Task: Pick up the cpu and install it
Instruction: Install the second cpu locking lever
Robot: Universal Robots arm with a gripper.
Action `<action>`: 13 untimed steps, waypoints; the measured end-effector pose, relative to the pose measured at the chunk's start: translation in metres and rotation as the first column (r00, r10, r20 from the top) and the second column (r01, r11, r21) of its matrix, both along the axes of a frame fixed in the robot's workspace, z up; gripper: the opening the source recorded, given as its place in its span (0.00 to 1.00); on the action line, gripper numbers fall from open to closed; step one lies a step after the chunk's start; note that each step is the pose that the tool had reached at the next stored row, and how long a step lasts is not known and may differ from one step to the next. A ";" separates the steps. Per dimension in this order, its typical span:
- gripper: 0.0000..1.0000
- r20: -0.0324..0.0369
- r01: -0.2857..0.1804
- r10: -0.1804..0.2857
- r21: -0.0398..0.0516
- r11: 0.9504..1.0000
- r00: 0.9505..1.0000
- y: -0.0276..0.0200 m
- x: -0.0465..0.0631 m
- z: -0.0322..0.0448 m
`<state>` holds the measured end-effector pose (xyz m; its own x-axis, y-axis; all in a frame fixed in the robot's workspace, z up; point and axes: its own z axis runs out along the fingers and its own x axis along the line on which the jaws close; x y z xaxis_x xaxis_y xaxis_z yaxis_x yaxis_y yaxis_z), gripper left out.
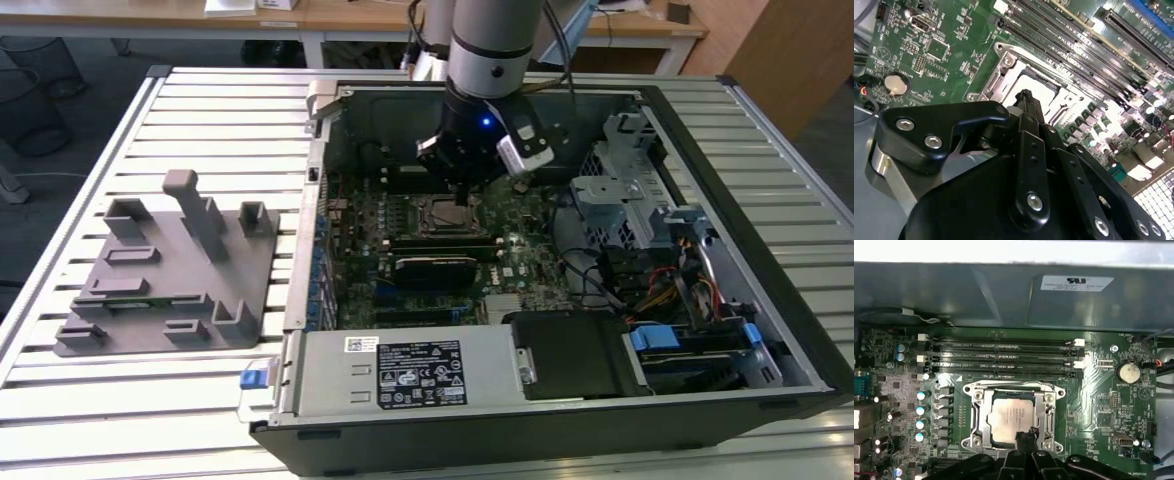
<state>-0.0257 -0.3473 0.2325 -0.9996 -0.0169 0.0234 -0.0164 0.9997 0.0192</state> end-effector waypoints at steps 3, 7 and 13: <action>0.11 0.000 0.000 0.000 0.000 1.000 1.000 -0.0083 0.000 0.0000; 0.11 0.000 0.000 0.000 0.000 1.000 1.000 -0.0201 0.000 -0.0008; 0.11 0.000 0.000 0.000 0.002 1.000 1.000 -0.0304 -0.007 -0.0024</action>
